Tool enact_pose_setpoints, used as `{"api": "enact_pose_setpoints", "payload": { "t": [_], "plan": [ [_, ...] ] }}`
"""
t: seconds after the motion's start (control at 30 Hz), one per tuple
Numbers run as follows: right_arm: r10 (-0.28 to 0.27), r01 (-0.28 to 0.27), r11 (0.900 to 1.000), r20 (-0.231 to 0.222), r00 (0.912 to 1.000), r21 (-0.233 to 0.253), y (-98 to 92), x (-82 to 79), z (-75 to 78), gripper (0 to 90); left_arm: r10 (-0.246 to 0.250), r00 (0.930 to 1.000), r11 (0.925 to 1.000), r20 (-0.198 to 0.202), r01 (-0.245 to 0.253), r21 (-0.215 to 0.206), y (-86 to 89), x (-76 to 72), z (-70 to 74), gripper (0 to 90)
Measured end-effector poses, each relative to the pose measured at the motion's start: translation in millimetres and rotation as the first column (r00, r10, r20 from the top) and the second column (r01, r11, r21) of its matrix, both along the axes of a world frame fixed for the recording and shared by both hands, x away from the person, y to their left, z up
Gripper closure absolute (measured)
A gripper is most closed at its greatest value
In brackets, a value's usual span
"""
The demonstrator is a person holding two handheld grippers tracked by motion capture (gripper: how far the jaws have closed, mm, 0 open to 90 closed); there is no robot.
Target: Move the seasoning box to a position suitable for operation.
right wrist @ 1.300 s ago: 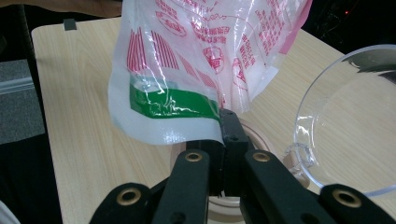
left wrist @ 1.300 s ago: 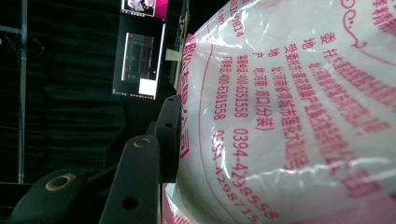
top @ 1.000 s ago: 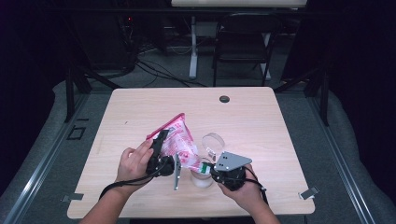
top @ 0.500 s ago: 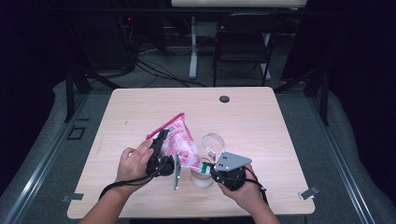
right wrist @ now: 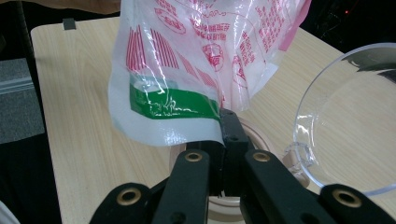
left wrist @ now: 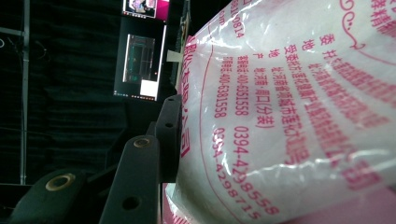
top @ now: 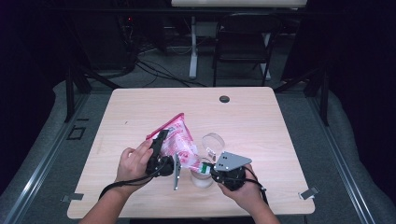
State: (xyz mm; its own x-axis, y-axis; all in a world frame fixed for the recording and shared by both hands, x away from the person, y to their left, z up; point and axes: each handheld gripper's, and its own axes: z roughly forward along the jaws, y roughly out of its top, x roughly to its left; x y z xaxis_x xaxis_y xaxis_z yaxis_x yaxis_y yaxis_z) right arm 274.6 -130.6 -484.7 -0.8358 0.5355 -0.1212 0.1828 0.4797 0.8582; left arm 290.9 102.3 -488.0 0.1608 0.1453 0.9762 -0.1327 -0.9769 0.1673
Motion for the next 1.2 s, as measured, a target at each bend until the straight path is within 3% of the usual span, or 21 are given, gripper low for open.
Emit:
{"api": "enact_pose_setpoints", "payload": {
  "t": [1.2],
  "plan": [
    [-0.002, 0.002, 1.0, 0.0, 1.0, 0.0, -1.2, 0.5, -0.4, 90.0, -0.009, 0.9999, 0.9999, 0.005, 0.009, 0.007, -0.9, -0.3, 2.5, 63.5]
  ]
}}
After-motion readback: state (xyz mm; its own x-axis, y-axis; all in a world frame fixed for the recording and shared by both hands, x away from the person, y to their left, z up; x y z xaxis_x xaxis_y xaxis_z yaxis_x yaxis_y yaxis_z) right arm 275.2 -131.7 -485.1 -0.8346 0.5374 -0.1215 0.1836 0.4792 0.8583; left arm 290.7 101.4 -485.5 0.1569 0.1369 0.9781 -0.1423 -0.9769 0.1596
